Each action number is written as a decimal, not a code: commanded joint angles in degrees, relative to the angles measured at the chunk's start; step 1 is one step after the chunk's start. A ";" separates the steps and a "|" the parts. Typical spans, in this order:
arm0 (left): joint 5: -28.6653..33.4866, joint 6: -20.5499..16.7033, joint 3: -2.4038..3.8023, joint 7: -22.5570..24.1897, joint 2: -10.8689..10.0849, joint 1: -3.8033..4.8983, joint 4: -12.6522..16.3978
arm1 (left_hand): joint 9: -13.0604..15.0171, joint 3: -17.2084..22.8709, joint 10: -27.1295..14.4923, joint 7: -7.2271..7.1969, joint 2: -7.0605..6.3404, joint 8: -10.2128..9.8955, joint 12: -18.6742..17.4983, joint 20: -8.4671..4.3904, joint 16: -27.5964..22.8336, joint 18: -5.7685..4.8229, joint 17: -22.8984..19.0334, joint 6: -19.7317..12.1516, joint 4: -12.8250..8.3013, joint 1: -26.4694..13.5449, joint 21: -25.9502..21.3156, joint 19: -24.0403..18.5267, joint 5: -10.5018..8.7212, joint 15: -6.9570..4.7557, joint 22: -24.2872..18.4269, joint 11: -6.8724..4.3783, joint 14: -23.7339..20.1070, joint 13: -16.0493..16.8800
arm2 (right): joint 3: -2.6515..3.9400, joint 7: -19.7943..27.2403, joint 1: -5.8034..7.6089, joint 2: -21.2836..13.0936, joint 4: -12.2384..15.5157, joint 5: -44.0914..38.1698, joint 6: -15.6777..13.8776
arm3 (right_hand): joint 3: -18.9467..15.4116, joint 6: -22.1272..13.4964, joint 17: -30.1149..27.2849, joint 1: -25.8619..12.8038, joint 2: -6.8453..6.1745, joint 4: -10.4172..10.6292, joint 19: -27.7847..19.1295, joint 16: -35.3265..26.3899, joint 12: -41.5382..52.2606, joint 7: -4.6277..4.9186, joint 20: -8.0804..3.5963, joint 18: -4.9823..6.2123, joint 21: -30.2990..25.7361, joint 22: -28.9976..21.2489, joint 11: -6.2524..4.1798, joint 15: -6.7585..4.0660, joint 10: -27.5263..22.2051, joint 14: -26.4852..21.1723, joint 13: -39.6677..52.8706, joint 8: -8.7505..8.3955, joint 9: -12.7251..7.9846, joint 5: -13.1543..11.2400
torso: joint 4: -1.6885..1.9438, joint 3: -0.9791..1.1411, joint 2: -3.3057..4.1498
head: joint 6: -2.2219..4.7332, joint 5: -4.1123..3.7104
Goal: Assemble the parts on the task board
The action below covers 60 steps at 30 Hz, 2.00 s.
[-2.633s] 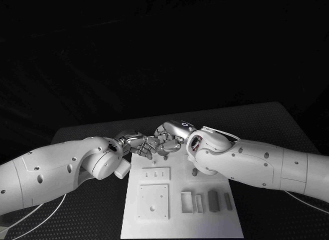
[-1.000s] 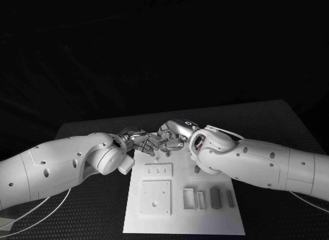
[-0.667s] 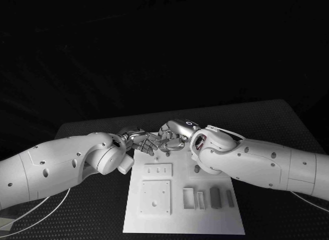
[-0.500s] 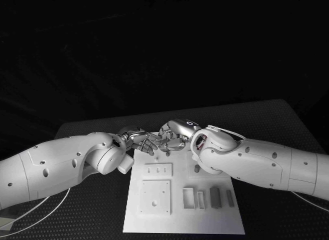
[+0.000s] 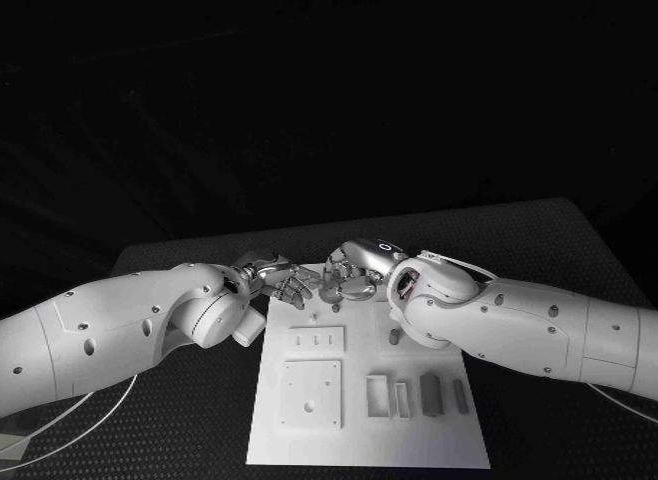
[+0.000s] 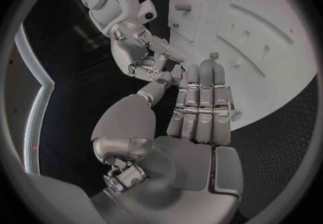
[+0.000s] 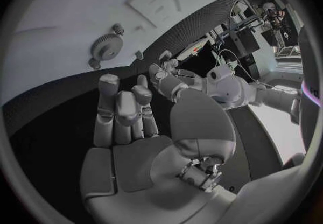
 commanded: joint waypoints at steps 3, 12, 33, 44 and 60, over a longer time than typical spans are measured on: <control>-4.78 -0.89 0.03 0.04 -0.12 0.05 0.03 | 1.59 0.32 0.61 -0.20 -0.11 0.39 0.31 -0.01 0.37 -0.81 0.17 0.82 -0.04 0.51 0.47 0.47 0.30 -0.06 0.17 -0.02 0.49 0.20 | 0.02 1.14 -0.01 -1.42 -0.31 0.28 0.42 | 0.14 0.29 -0.10 -0.42 -1.30 0.56 0.00 -0.33 -0.34 1.21 -0.41 1.54 -0.40 0.72 0.59 0.13 -0.12 -0.04 -0.08 -0.49 -0.12 -0.17 | 1.26 -0.07 0.00 | 0.08 -0.05; -11.72 -5.49 -1.55 -1.88 -1.18 0.01 0.54 | 2.63 0.01 2.87 -0.62 -0.98 0.61 2.20 -1.12 3.91 -0.72 1.77 1.66 0.08 0.64 2.28 2.41 1.67 -1.20 2.58 -1.30 1.92 2.72 | 0.08 2.72 0.01 -5.17 -0.63 2.37 -1.70 | 0.52 -0.82 -0.18 -0.47 -2.14 1.03 -0.15 -0.62 -0.54 1.63 -0.37 1.54 -0.79 0.68 0.99 0.50 -0.58 -0.22 -0.12 -1.21 -0.28 -0.17 | 1.14 0.02 0.00 | -0.09 0.31; -24.52 -11.03 -3.17 -5.97 -2.52 -3.38 5.33 | 5.67 -0.08 0.82 -2.41 -2.64 -1.21 27.70 -8.64 38.35 0.31 8.46 3.58 0.46 1.80 18.26 12.30 1.88 -9.69 23.43 -5.87 5.28 28.31 | 5.79 9.26 2.97 -5.71 -11.92 18.39 -1.82 | 0.68 -0.57 -0.15 -0.33 -1.41 1.12 -0.04 -0.61 -0.51 1.59 -0.41 1.54 -0.85 0.75 0.95 0.48 -0.65 -0.18 -0.11 -1.10 -0.13 -0.20 | 1.22 0.09 0.02 | -1.17 0.00; -26.38 -10.56 -3.22 -11.04 -1.75 -5.04 6.50 | 6.55 -0.31 2.58 -3.36 -2.44 -1.99 36.72 -10.81 48.76 1.16 8.17 4.03 0.42 1.73 22.81 18.13 1.93 -11.10 26.95 -7.02 8.35 34.76 | 7.71 9.40 4.03 -5.15 -16.47 19.11 -1.28 | 0.56 -0.65 -0.10 -0.12 -1.45 0.61 -0.01 -0.58 -0.45 1.55 -0.47 1.54 -0.87 0.81 0.91 0.43 -0.70 -0.18 -0.07 -1.15 -0.06 -0.19 | 1.18 0.03 0.01 | -2.02 -0.43; -25.19 -11.08 -3.34 -12.73 0.21 -6.92 4.94 | 6.91 -0.29 2.23 -3.59 -2.51 -2.18 38.78 -10.96 50.94 1.39 7.05 4.70 0.74 0.87 24.20 18.69 2.80 -11.33 26.88 -7.25 8.43 35.88 | 7.77 9.25 4.19 -5.58 -15.74 19.11 -0.17 | 0.46 -0.59 -0.07 -0.10 -1.37 0.37 0.01 -0.57 -0.42 1.55 -0.48 1.54 -0.89 0.85 0.90 0.42 -0.72 -0.19 -0.06 -1.12 0.01 -0.20 | 1.11 0.07 0.03 | -2.69 -0.68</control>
